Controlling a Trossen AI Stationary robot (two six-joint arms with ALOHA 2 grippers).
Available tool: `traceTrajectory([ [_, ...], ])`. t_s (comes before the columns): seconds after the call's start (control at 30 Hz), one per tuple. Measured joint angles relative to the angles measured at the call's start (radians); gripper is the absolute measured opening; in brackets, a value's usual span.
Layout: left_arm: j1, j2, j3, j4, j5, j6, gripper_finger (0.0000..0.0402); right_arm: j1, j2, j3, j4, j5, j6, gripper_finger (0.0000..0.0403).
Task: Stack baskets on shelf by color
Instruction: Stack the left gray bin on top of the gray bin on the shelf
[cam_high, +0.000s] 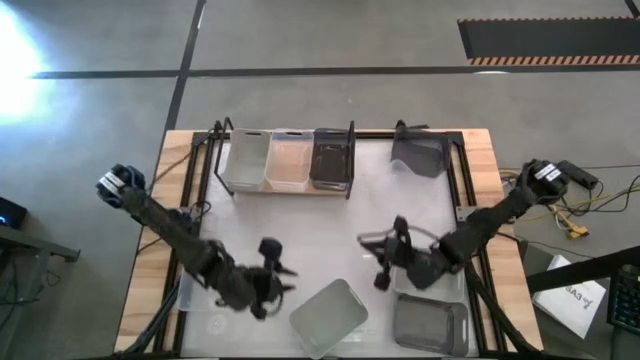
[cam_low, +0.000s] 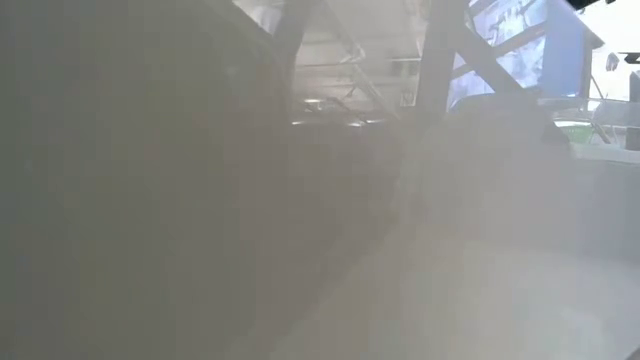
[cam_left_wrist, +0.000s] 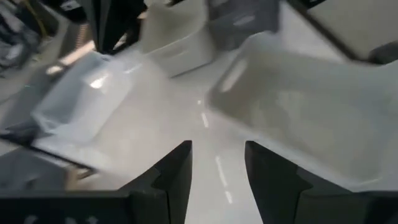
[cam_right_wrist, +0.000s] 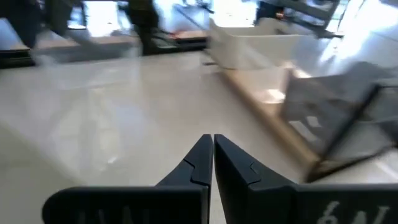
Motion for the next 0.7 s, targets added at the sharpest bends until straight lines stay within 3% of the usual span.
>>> traceTrajectory([
  [0.1,-0.059,0.077,0.114,-0.101,-0.001,-0.176,0.0132,0.065,0.064,0.029,0.064,-0.005,0.001,0.0009],
  [0.2,-0.123,0.135,0.235,-0.278,-0.001,-0.466,0.0132,0.113,0.122,0.083,0.073,-0.037,-0.001,0.0009],
  [0.33,-0.207,0.197,0.309,-0.374,0.051,-0.708,0.0132,0.134,0.205,0.174,0.035,-0.137,0.009,0.0009],
  [0.43,-0.226,0.238,0.305,-0.287,0.148,-0.777,0.0132,0.108,0.262,0.281,-0.171,-0.145,0.145,0.0009],
  [0.57,-0.221,0.318,0.265,-0.078,0.241,-0.826,0.0132,0.057,0.338,0.457,-0.632,-0.141,0.393,0.0009],
  [0.7,-0.215,0.401,0.251,0.008,0.238,-0.814,0.0132,0.031,0.424,0.608,-0.974,-0.251,0.521,0.0009],
])
